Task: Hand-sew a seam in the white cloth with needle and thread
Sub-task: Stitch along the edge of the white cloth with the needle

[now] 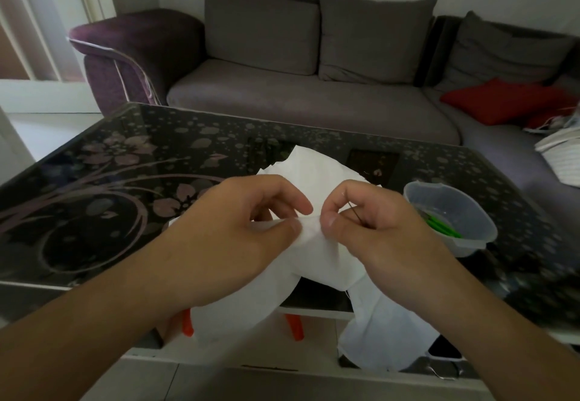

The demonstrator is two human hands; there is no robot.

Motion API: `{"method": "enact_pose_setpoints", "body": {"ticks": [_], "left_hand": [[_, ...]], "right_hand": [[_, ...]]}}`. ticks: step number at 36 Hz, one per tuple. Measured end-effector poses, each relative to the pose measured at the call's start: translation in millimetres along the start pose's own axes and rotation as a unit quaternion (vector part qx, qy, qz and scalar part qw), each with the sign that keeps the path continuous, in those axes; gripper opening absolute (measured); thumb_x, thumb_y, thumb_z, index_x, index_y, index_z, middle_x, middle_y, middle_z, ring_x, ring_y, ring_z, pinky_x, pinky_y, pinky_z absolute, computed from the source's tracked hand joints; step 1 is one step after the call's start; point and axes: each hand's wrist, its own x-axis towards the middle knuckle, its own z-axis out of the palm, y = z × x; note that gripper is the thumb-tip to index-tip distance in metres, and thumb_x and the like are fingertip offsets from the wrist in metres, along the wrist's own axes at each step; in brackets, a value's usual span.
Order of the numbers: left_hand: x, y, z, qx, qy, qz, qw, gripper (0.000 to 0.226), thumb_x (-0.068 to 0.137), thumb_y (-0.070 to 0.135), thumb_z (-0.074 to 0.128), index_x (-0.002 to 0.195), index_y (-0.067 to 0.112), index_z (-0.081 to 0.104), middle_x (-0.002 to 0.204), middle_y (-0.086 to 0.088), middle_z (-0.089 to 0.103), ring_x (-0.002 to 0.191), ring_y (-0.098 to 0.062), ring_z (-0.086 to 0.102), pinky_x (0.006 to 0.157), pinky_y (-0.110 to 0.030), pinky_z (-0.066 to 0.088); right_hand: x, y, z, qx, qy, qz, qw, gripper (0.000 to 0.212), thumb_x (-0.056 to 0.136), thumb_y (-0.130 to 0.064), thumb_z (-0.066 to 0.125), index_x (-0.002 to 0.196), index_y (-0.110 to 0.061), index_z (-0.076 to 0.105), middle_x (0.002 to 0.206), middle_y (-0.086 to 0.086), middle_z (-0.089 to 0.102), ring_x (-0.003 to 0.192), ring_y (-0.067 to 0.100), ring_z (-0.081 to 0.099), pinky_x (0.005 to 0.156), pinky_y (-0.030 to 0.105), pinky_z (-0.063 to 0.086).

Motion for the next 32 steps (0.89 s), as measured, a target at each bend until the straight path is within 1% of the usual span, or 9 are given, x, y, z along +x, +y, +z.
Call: {"method": "enact_pose_setpoints", "body": {"ticks": [3, 5, 9, 14, 18, 22, 26, 29, 32], "left_hand": [[2, -2, 2, 0.025, -0.026, -0.029, 0.999, 0.011, 0.096, 0.045, 0.061, 0.101, 0.045, 0.071, 0.093, 0.03, 0.067, 0.088, 0.008, 0.063, 0.071, -0.011, 0.046], [3, -3, 3, 0.029, -0.039, -0.038, 0.998, 0.014, 0.097, 0.046, 0.06, 0.097, 0.041, 0.073, 0.089, 0.027, 0.069, 0.088, 0.007, 0.064, 0.073, -0.011, 0.044], [2, -4, 2, 0.009, -0.045, -0.032, 0.998, 0.017, 0.099, 0.044, 0.06, 0.092, 0.037, 0.074, 0.089, 0.028, 0.07, 0.087, 0.006, 0.065, 0.07, -0.009, 0.044], [1, -3, 2, -0.02, -0.044, -0.024, 0.999, 0.016, 0.1, 0.039, 0.061, 0.094, 0.037, 0.075, 0.089, 0.027, 0.072, 0.088, 0.006, 0.067, 0.074, -0.009, 0.045], [1, -3, 3, -0.038, -0.041, -0.026, 0.998, 0.016, 0.1, 0.039, 0.061, 0.096, 0.037, 0.076, 0.091, 0.027, 0.073, 0.089, 0.003, 0.068, 0.078, -0.013, 0.046], [0, -2, 4, -0.047, -0.035, -0.028, 0.998, 0.017, 0.101, 0.038, 0.06, 0.096, 0.037, 0.076, 0.092, 0.024, 0.073, 0.091, 0.0, 0.069, 0.081, -0.018, 0.049], [-2, -2, 4, -0.052, -0.031, -0.031, 0.998, 0.017, 0.1, 0.037, 0.06, 0.095, 0.037, 0.077, 0.091, 0.025, 0.073, 0.09, 0.0, 0.068, 0.08, -0.018, 0.047], [-2, -1, 5, -0.049, -0.029, -0.034, 0.998, 0.017, 0.1, 0.038, 0.06, 0.096, 0.037, 0.076, 0.094, 0.026, 0.072, 0.093, 0.001, 0.067, 0.083, -0.02, 0.05], [-1, 1, 3, -0.046, -0.023, -0.03, 0.998, 0.017, 0.1, 0.038, 0.059, 0.096, 0.038, 0.076, 0.095, 0.027, 0.071, 0.094, 0.004, 0.067, 0.085, -0.02, 0.052]], "right_hand": [[0, 2, -1, -0.021, 0.014, -0.009, 1.0, 0.013, 0.101, -0.03, 0.06, 0.088, -0.03, 0.063, 0.058, -0.02, 0.058, 0.062, -0.006, 0.056, 0.063, 0.017, 0.042], [1, 3, -1, -0.03, 0.029, -0.017, 0.999, 0.014, 0.101, -0.03, 0.06, 0.087, -0.03, 0.063, 0.056, -0.017, 0.056, 0.056, -0.003, 0.054, 0.054, 0.013, 0.043], [3, 3, 0, -0.056, 0.045, -0.012, 0.997, 0.013, 0.1, -0.034, 0.06, 0.087, -0.031, 0.061, 0.063, -0.026, 0.059, 0.064, -0.01, 0.057, 0.053, 0.009, 0.039], [4, 4, -1, -0.069, 0.055, -0.033, 0.996, 0.012, 0.098, -0.032, 0.066, 0.086, -0.031, 0.062, 0.053, -0.01, 0.052, 0.05, 0.001, 0.051, 0.049, 0.009, 0.041], [5, 3, -10, 0.003, 0.018, 0.004, 1.0, 0.014, 0.1, -0.04, 0.057, 0.092, -0.031, 0.064, 0.057, -0.01, 0.054, 0.053, 0.002, 0.05, 0.05, 0.014, 0.037], [8, 6, -17, 0.087, -0.04, 0.015, 0.995, 0.029, 0.106, -0.027, 0.043, 0.097, -0.014, 0.066, 0.055, -0.024, 0.05, 0.047, -0.002, 0.048, 0.051, 0.008, 0.032], [6, 5, -14, 0.02, -0.02, 0.03, 0.999, 0.039, 0.107, -0.021, 0.047, 0.091, -0.038, 0.077, 0.055, -0.033, 0.053, 0.053, -0.013, 0.053, 0.059, 0.012, 0.033], [-2, -2, -14, 0.047, 0.003, 0.026, 0.999, 0.036, 0.106, -0.018, 0.049, 0.091, -0.04, 0.072, 0.057, -0.024, 0.056, 0.052, -0.005, 0.052, 0.054, 0.014, 0.036], [10, -6, -13, 0.088, 0.009, 0.098, 0.991, 0.031, 0.103, -0.01, 0.051, 0.087, -0.033, 0.065, 0.048, -0.009, 0.05, 0.041, 0.005, 0.041, 0.041, 0.019, 0.034]]}}
